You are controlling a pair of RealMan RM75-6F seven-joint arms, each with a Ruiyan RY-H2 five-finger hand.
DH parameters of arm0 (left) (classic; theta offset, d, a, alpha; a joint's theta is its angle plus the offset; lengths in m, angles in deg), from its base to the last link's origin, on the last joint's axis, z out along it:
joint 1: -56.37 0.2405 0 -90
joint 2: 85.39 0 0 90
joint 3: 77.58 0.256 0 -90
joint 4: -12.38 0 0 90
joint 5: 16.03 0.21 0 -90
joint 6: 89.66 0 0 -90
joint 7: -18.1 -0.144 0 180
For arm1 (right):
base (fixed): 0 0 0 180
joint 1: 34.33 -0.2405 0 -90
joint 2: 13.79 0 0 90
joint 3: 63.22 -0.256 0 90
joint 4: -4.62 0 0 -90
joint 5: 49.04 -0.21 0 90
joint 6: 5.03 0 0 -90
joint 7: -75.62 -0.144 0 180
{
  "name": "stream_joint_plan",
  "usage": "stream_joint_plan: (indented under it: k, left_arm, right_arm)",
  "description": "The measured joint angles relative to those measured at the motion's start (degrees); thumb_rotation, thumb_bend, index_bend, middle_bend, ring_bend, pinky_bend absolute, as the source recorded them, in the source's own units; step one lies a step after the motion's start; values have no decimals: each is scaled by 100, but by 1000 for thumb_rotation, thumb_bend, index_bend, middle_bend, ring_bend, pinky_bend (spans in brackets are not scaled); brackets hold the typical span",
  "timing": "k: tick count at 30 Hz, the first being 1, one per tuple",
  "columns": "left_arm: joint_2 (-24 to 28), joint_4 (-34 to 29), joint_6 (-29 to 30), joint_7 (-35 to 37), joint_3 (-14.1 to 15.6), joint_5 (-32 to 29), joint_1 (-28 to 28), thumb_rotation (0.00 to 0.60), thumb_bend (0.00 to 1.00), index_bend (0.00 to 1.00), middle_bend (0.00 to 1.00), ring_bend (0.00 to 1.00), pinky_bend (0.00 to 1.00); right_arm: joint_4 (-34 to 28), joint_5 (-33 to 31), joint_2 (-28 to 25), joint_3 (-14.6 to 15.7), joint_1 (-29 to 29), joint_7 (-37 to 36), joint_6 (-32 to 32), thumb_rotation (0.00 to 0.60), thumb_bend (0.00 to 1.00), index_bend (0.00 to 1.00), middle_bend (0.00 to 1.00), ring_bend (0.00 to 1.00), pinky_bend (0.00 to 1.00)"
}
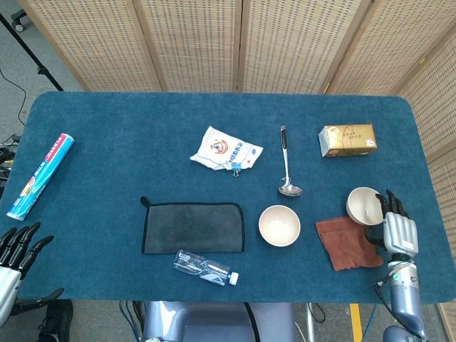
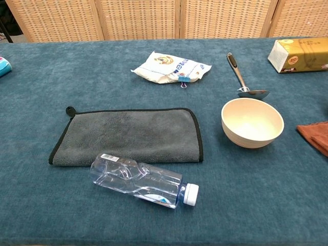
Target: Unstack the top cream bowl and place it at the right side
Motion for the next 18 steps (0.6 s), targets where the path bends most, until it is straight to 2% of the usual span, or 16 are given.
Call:
stream_joint_plan:
  k: [12, 18]
  left_arm:
    - [3, -1, 5, 6, 8, 13, 1, 434, 0, 168, 0, 0, 0]
    - [-3, 16, 5, 40, -15, -35, -8, 433, 0, 168, 0, 0, 0]
  right_arm:
    - [-486, 193, -386, 9, 58, 182, 237, 600, 311, 89, 0, 0, 155]
    - [-1210, 870, -915, 231, 261, 417, 759, 600, 311, 89, 0, 0, 155]
